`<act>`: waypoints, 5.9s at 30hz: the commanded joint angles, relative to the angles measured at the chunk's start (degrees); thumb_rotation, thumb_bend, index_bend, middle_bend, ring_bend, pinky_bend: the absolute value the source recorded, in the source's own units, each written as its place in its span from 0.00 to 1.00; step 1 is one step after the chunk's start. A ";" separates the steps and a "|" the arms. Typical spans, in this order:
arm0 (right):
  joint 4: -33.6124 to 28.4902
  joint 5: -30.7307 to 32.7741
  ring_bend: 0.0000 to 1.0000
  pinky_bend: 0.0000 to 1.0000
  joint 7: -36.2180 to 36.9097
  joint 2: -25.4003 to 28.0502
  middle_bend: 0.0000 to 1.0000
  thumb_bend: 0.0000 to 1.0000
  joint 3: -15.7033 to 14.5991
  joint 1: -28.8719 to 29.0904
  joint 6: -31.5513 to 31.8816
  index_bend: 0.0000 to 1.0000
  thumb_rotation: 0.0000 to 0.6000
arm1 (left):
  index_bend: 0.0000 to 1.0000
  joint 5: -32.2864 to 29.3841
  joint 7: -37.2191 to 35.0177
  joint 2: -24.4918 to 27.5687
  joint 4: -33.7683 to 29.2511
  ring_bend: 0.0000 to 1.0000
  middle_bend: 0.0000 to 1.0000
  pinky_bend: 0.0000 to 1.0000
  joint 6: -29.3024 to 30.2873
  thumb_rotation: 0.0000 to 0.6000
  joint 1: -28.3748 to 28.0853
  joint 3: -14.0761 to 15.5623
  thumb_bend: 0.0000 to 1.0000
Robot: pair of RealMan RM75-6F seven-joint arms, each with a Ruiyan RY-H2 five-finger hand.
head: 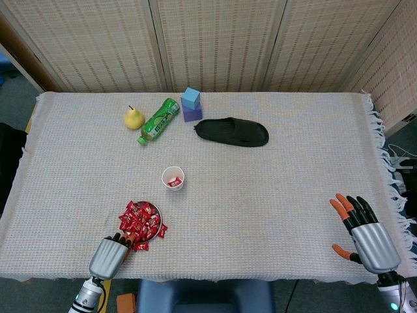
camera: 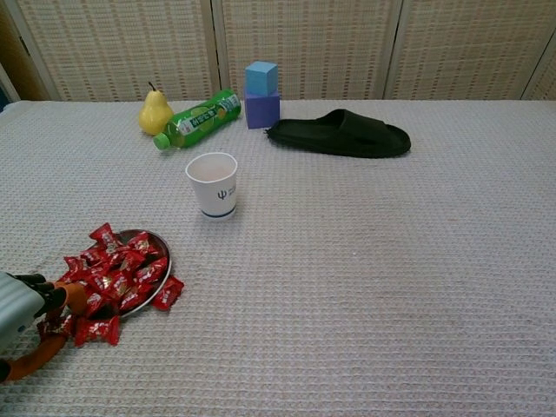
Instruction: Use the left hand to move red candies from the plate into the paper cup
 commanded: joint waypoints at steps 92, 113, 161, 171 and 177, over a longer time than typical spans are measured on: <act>0.12 4.93 0.00 0.00 4.27 1.61 0.00 0.04 1.99 0.47 -1.71 0.00 1.00 | 0.19 -13.65 13.78 14.79 -42.36 0.56 0.40 0.95 -8.86 1.00 -22.85 -2.24 0.41; 1.16 -2.55 0.00 0.00 5.93 2.05 0.00 0.04 -0.88 -0.78 2.62 0.00 1.00 | 0.27 -0.96 11.11 6.35 -18.77 0.57 0.43 0.96 4.59 1.00 -2.47 8.70 0.41; 0.63 -2.09 0.00 0.00 5.39 2.23 0.00 0.04 -0.93 -0.70 2.17 0.00 1.00 | 0.48 2.57 10.01 -4.44 -0.61 0.62 0.55 0.97 2.18 1.00 0.17 1.76 0.41; 0.62 -1.72 0.00 0.00 5.42 2.24 0.00 0.04 -0.81 -0.72 2.08 0.00 1.00 | 0.50 2.98 8.91 -0.49 -5.97 0.63 0.59 0.97 4.63 1.00 -0.90 -0.37 0.42; 0.34 -0.42 0.00 0.00 4.73 2.02 0.00 0.04 -0.30 -0.51 1.28 0.00 1.00 | 0.49 1.75 8.84 6.29 -20.42 0.63 0.58 0.97 0.66 1.00 -6.44 -5.87 0.42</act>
